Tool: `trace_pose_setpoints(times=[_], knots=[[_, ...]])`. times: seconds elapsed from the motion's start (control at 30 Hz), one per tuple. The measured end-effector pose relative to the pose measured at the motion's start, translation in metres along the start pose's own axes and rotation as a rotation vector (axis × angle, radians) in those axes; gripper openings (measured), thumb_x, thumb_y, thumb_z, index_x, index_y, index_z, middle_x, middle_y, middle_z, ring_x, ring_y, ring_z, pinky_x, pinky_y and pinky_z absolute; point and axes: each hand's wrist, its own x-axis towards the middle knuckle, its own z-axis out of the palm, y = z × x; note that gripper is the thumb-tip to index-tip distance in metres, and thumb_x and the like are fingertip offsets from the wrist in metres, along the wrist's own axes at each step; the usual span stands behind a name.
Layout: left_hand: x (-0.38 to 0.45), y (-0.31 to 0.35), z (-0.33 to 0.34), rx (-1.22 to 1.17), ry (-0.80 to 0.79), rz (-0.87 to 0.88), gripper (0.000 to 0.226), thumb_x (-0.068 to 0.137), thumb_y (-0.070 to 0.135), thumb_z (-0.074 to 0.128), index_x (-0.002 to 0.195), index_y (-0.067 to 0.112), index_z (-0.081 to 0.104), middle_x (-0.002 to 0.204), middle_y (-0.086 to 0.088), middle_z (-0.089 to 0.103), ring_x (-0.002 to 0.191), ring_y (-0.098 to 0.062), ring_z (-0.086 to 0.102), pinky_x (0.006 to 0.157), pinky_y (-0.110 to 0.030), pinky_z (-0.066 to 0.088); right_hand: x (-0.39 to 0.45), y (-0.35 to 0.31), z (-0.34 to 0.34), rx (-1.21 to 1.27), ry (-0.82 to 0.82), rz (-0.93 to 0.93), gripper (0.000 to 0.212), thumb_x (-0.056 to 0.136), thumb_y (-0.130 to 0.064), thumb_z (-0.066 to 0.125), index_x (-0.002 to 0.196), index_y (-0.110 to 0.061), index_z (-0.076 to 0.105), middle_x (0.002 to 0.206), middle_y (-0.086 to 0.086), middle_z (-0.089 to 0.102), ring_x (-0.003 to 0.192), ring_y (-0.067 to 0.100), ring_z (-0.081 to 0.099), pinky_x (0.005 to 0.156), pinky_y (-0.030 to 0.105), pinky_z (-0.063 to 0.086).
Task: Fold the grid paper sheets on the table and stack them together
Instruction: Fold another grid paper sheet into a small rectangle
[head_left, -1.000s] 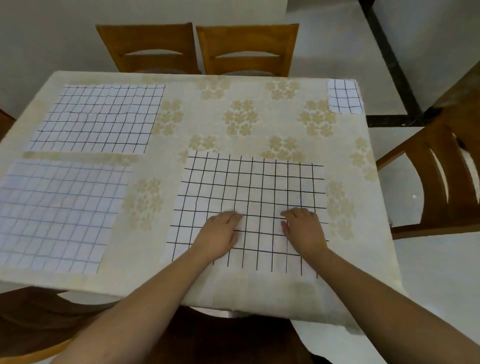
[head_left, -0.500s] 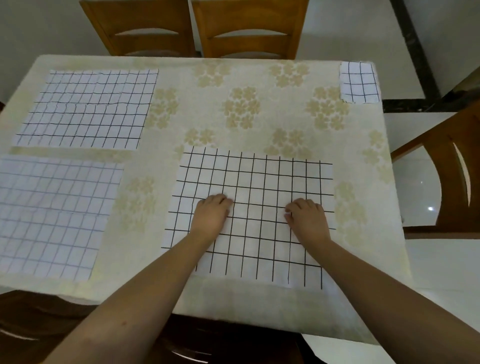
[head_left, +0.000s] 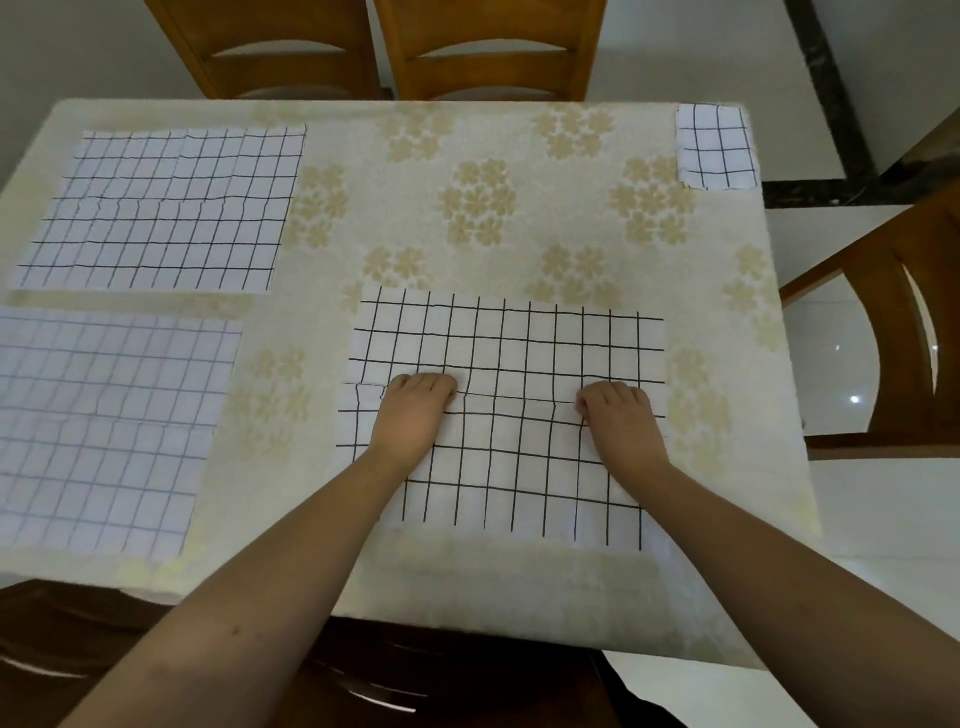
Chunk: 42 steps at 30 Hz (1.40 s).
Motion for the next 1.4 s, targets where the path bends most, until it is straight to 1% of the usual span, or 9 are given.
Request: trace_pose_setpoints(times=[0.07, 0.2, 0.27, 0.47, 0.63, 0.8, 0.93, 1.07, 1.4], knots=[[0.0, 0.0, -0.008, -0.005, 0.025, 0.015, 0.017, 0.081, 0.0, 0.062, 0.092, 0.014, 0.06, 0.082, 0.001, 0.064, 0.075, -0.023, 0.059, 0.083, -0.031, 0.038, 0.001, 0.0, -0.007, 0.011, 0.017, -0.014, 0.036, 0.063, 0.014, 0.072, 0.083, -0.012, 0.058, 0.076, 0.001, 0.06, 0.068, 0.023, 0.055, 0.074, 0.033, 0.043], [0.004, -0.004, -0.028, -0.042, 0.073, 0.07, 0.02, 0.083, -0.001, 0.065, 0.094, 0.013, 0.057, 0.077, 0.0, 0.061, 0.068, -0.025, 0.057, 0.074, -0.028, 0.033, 0.009, 0.001, -0.021, 0.055, 0.068, -0.081, 0.025, 0.075, 0.008, 0.069, 0.086, -0.012, 0.059, 0.073, 0.0, 0.059, 0.064, 0.022, 0.054, 0.071, 0.03, 0.035], [0.006, -0.006, -0.041, -0.06, 0.08, 0.117, 0.016, 0.087, 0.004, 0.066, 0.101, 0.009, 0.062, 0.084, -0.006, 0.067, 0.074, -0.029, 0.062, 0.07, -0.028, 0.039, 0.014, 0.006, -0.025, 0.081, 0.076, -0.149, 0.02, 0.082, 0.004, 0.066, 0.095, -0.01, 0.064, 0.08, 0.002, 0.063, 0.068, 0.023, 0.059, 0.071, 0.031, 0.042], [0.001, -0.032, -0.065, 0.002, -0.025, 0.315, 0.028, 0.084, 0.002, 0.07, 0.111, 0.006, 0.066, 0.09, -0.008, 0.068, 0.079, -0.028, 0.065, 0.073, -0.033, 0.05, 0.02, 0.017, -0.042, 0.036, -0.017, -0.283, 0.053, 0.067, 0.016, 0.069, 0.113, -0.008, 0.064, 0.097, 0.009, 0.064, 0.084, 0.029, 0.061, 0.076, 0.034, 0.048], [-0.015, -0.052, -0.081, 0.131, -0.004, 0.324, 0.009, 0.083, 0.014, 0.064, 0.087, 0.01, 0.071, 0.076, -0.005, 0.065, 0.068, -0.028, 0.064, 0.064, -0.034, 0.046, 0.01, 0.016, -0.061, 0.018, 0.027, -0.256, 0.048, 0.066, 0.017, 0.07, 0.11, -0.004, 0.066, 0.095, 0.011, 0.064, 0.082, 0.03, 0.06, 0.074, 0.035, 0.045], [-0.027, -0.064, -0.105, 0.168, 0.08, 0.253, 0.007, 0.082, 0.012, 0.075, 0.087, 0.01, 0.071, 0.078, -0.005, 0.067, 0.069, -0.029, 0.064, 0.068, -0.036, 0.046, 0.002, 0.012, -0.084, -0.015, 0.105, -0.269, 0.006, 0.091, -0.006, 0.062, 0.09, -0.005, 0.067, 0.076, 0.01, 0.061, 0.065, 0.029, 0.055, 0.064, 0.033, 0.039], [-0.028, -0.07, -0.131, 0.185, 0.149, 0.203, 0.006, 0.086, 0.012, 0.071, 0.091, 0.011, 0.069, 0.08, -0.006, 0.067, 0.071, -0.031, 0.063, 0.071, -0.038, 0.044, 0.003, 0.012, -0.106, -0.078, 0.123, -0.2, 0.024, 0.098, -0.022, 0.051, 0.081, -0.009, 0.061, 0.057, 0.004, 0.053, 0.05, 0.025, 0.047, 0.059, 0.031, 0.031], [-0.028, -0.078, -0.157, 0.192, 0.221, 0.194, 0.008, 0.087, 0.006, 0.066, 0.094, 0.009, 0.068, 0.084, -0.009, 0.067, 0.075, -0.032, 0.062, 0.072, -0.039, 0.044, 0.007, 0.012, -0.123, -0.141, 0.124, -0.169, 0.008, 0.09, -0.006, 0.06, 0.095, -0.01, 0.065, 0.067, 0.005, 0.062, 0.059, 0.029, 0.058, 0.065, 0.036, 0.04], [-0.059, -0.085, -0.182, 0.227, 0.341, 0.204, 0.014, 0.092, 0.012, 0.058, 0.095, 0.006, 0.07, 0.085, -0.01, 0.069, 0.075, -0.032, 0.063, 0.07, -0.039, 0.047, -0.024, 0.003, -0.132, -0.061, 0.276, -0.136, 0.029, 0.077, 0.012, 0.063, 0.102, -0.003, 0.069, 0.09, 0.013, 0.07, 0.085, 0.035, 0.063, 0.079, 0.042, 0.048]])
